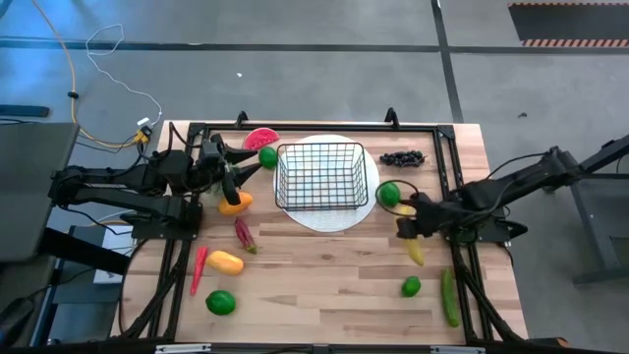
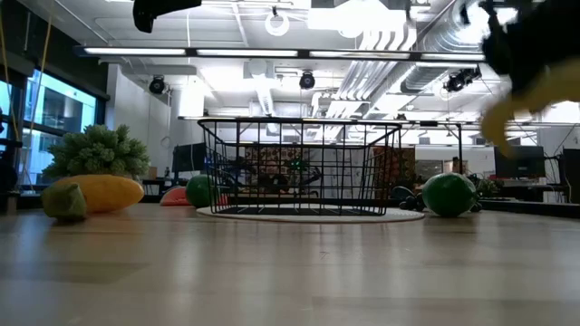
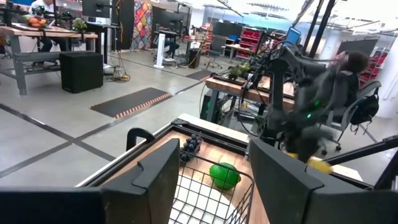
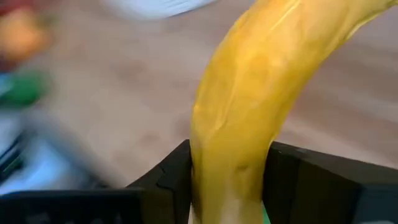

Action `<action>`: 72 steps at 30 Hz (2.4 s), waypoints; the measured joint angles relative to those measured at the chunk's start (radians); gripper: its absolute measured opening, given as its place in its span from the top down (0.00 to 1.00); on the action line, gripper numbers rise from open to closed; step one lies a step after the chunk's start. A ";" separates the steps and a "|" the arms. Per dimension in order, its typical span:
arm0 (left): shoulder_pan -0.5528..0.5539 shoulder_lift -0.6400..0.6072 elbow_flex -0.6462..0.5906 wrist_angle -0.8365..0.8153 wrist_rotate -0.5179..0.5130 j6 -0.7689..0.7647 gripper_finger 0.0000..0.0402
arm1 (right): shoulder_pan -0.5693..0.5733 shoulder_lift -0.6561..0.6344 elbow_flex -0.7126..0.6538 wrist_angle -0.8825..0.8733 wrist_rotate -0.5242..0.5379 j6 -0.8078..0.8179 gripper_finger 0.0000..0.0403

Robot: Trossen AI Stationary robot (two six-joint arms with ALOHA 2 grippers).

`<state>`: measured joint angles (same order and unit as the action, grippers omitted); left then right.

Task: Build produce basket
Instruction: Put the yellow banana into the black wire basket

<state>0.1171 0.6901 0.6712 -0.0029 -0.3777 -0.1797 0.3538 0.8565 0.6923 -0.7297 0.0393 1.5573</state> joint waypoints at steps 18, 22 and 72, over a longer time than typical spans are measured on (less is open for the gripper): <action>-0.001 -0.002 0.026 0.152 0.287 -0.099 0.54 | -0.212 0.071 0.015 0.923 0.184 -1.009 0.70; -0.001 0.018 0.099 0.019 0.257 -0.054 0.54 | -0.294 0.076 0.064 0.850 0.106 -1.082 0.70; -0.001 0.047 0.164 0.054 0.212 0.088 0.54 | -0.563 1.002 0.833 -0.007 -0.123 -1.899 0.68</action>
<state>0.1165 0.7376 0.8349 0.0509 -0.1656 -0.0922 -0.2091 1.8590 1.5253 -0.7368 -0.0834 -0.3412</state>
